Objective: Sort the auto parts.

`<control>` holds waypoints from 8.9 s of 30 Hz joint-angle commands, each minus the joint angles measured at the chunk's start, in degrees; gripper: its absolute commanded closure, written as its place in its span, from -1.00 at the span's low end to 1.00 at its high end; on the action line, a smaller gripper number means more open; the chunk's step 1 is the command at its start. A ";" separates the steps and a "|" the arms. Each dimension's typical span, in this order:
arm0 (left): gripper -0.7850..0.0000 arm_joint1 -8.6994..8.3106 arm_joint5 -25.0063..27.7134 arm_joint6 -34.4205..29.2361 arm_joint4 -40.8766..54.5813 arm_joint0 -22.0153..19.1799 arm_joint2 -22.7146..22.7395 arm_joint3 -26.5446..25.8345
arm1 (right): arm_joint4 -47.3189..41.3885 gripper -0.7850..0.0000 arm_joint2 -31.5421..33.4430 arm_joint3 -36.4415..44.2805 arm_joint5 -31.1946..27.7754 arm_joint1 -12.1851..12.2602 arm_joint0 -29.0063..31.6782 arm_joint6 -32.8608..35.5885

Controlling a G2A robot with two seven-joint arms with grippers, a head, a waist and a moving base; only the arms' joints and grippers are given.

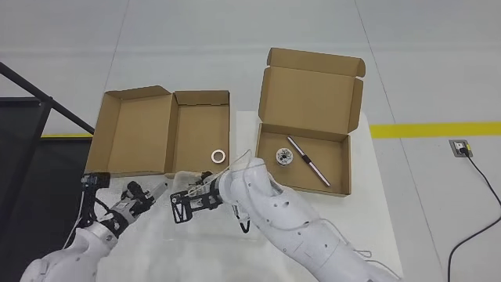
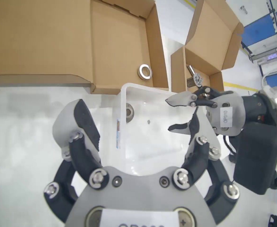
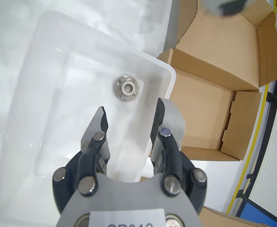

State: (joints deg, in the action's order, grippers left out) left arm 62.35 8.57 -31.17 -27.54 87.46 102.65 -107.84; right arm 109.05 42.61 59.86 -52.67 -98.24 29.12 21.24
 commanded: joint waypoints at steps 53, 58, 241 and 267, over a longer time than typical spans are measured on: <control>-1.00 -1.13 3.35 -1.56 14.79 2.76 15.91 5.82 | -7.54 0.05 -3.14 -17.48 5.61 -5.91 -5.99 7.74; -1.00 -1.13 3.35 -1.56 14.79 2.76 15.91 5.82 | -6.10 0.05 -2.59 -11.82 6.90 -4.91 -2.19 10.95; -1.00 -2.99 7.83 -11.60 18.21 4.61 7.73 10.30 | -24.43 -0.10 -13.26 -38.45 32.60 -14.08 -3.24 -9.78; -1.00 -3.42 9.36 -11.86 16.23 7.53 4.22 5.74 | -23.62 0.39 -12.68 -44.87 33.80 -16.04 -4.50 -12.25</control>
State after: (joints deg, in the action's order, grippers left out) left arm 58.95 17.85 -42.99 -11.31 94.83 106.93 -101.92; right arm 85.39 29.93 15.17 -18.67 -114.28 24.66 9.03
